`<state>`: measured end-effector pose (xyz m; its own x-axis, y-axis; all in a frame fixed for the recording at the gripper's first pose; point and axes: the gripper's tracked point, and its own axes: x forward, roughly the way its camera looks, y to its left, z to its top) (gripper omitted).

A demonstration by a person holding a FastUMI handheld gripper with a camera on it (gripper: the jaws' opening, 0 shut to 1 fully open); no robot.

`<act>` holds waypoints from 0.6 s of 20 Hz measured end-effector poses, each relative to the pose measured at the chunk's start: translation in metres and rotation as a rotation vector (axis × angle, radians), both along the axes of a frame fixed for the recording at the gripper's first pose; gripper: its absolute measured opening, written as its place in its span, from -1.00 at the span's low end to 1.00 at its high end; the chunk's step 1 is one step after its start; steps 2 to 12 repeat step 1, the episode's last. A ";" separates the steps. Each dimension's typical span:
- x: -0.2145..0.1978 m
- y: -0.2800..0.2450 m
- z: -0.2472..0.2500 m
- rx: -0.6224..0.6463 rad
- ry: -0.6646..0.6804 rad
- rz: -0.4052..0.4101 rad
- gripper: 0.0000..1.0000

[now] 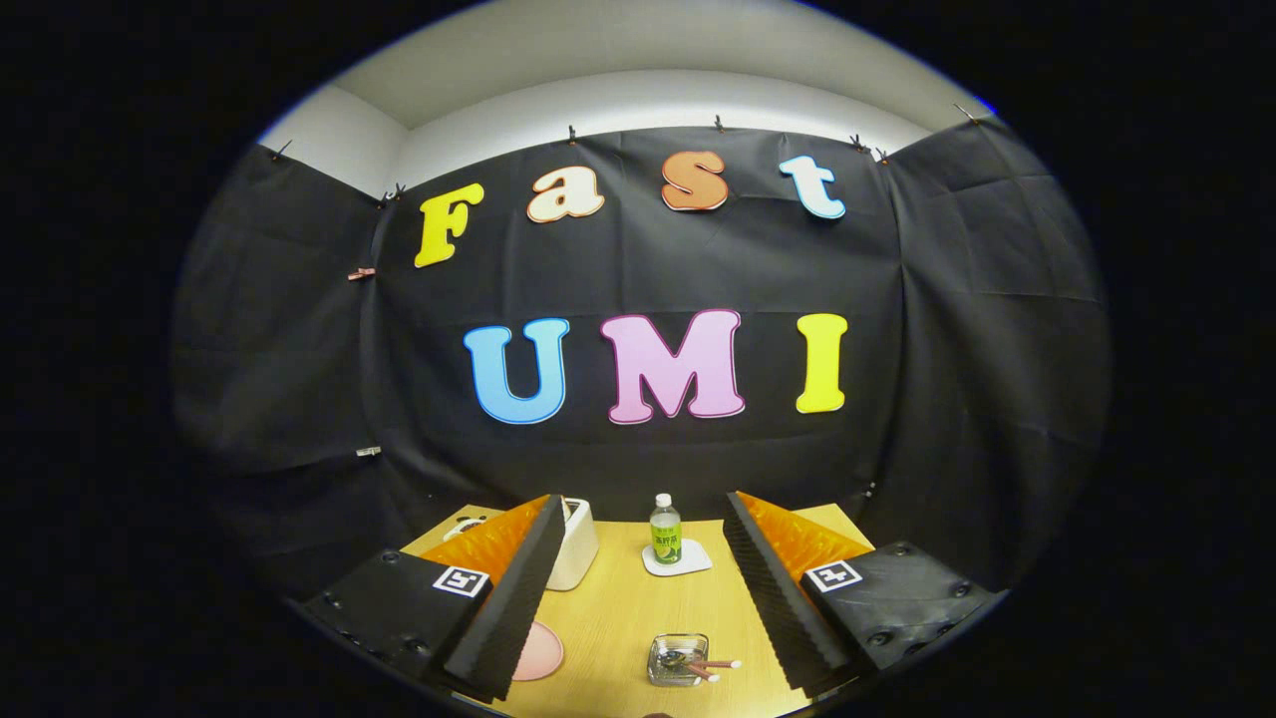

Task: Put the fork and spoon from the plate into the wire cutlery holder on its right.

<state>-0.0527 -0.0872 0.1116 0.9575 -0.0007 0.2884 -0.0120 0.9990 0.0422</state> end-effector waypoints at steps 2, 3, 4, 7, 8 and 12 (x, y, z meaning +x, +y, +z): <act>0.001 0.002 -0.001 -0.001 0.000 0.005 0.98; 0.001 0.002 -0.001 -0.001 0.000 0.005 0.98; 0.001 0.002 -0.001 -0.001 0.000 0.005 0.98; 0.001 0.002 -0.001 -0.001 0.000 0.005 0.98; 0.001 0.002 -0.001 -0.001 0.000 0.005 0.98; 0.001 0.002 -0.001 -0.001 0.000 0.005 0.98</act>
